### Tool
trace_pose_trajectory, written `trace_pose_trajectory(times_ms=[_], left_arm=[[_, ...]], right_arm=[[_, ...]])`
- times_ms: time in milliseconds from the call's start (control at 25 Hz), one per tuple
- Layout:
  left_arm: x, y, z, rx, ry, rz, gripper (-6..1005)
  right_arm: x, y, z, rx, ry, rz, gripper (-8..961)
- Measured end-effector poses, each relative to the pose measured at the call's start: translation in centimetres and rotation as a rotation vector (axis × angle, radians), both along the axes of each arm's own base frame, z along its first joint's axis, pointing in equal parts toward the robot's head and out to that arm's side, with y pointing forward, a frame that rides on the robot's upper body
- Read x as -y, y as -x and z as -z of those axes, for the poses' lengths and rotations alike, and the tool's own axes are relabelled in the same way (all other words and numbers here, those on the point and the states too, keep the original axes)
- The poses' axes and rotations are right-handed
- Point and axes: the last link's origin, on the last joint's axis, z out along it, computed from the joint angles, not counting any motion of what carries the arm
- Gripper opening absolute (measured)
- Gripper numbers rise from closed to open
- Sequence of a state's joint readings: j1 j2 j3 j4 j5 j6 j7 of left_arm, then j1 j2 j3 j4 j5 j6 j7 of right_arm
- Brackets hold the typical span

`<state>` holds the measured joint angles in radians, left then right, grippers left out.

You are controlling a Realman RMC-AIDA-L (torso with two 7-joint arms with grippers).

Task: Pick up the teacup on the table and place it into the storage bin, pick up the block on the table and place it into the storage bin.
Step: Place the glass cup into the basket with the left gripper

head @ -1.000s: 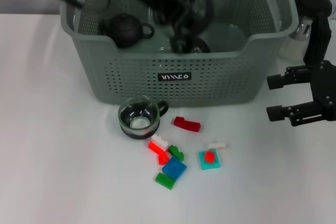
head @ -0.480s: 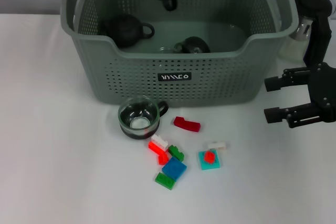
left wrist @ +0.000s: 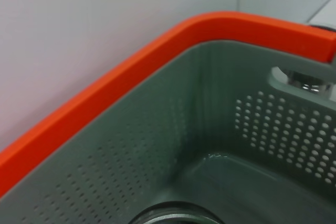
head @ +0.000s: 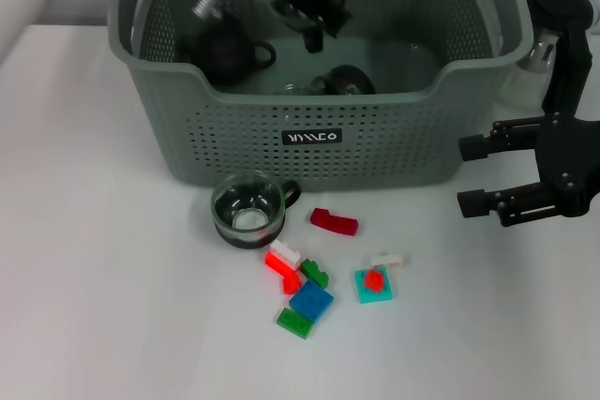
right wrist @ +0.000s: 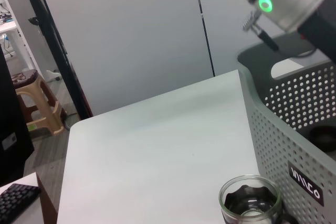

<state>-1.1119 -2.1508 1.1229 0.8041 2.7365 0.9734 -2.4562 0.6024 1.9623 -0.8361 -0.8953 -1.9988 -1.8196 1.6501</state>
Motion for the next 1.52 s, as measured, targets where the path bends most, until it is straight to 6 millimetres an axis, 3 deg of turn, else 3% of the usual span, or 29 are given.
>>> trace_pose_trajectory(times_ms=[400, 1120, 1320, 1520], left_arm=[[0.5, 0.6, 2.2, -0.005, 0.007, 0.005, 105], [1.2, 1.6, 3.1, -0.016, 0.053, -0.03, 123], [1.3, 1.8, 3.1, -0.019, 0.057, -0.037, 192], [1.2, 1.6, 2.7, -0.006, 0.05, -0.051, 197]], right_arm=[[-0.1, 0.2, 0.2, -0.002, 0.0, -0.004, 836], [-0.1, 0.3, 0.1, -0.001, -0.001, -0.008, 835], [-0.1, 0.3, 0.2, -0.002, 0.002, -0.008, 835], [0.0, 0.2, 0.2, -0.003, 0.003, -0.006, 835]])
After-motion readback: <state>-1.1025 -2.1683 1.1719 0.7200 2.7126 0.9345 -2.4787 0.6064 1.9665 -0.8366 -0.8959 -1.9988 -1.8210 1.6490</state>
